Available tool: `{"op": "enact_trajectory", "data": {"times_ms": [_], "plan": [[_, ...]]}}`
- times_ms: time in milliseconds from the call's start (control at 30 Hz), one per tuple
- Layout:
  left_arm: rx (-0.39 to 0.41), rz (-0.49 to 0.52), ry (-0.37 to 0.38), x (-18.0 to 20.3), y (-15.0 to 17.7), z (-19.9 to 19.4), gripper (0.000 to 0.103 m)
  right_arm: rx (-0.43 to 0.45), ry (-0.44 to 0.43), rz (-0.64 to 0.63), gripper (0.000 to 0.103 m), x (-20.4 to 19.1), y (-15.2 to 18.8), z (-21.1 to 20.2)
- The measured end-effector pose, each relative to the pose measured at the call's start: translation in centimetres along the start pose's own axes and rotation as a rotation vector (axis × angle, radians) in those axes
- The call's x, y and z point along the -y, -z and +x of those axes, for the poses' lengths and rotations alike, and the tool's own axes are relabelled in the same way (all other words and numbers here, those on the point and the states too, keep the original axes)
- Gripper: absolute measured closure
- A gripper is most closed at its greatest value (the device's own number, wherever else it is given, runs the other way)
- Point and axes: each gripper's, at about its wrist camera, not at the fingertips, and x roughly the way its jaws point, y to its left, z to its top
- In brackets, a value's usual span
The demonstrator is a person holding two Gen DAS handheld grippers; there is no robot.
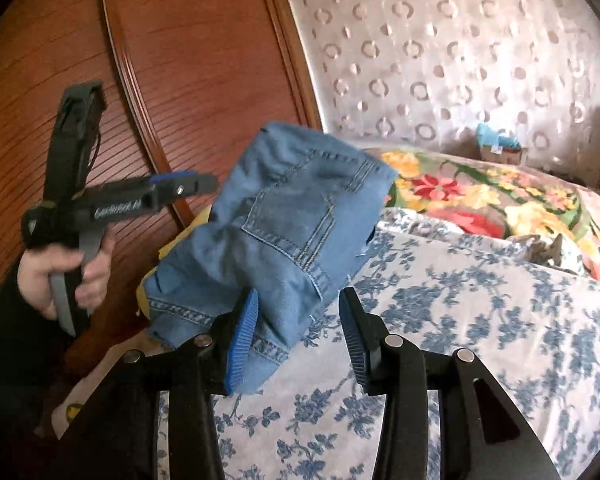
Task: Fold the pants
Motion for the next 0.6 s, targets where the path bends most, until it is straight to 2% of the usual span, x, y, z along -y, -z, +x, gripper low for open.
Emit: {"op": "enact_trajectory", "data": {"times_ms": [267,467,600], "plan": [[0.055,0.016,0.01,4.6,1.3,-4.0,0.051,0.052,0.062,0.013,0.059,0.3,2.4,-5.5],[0.096,0.038,0.019,8.8,2.5,-7.2,0.048,0.08,0.119,0.02,0.059,0.0,4.7,-11.2],[0.118,0.053,0.031,11.5,2.9,-9.1,0.034,0.105,0.147,0.024,0.059,-0.7,5.8,-14.6]]}}
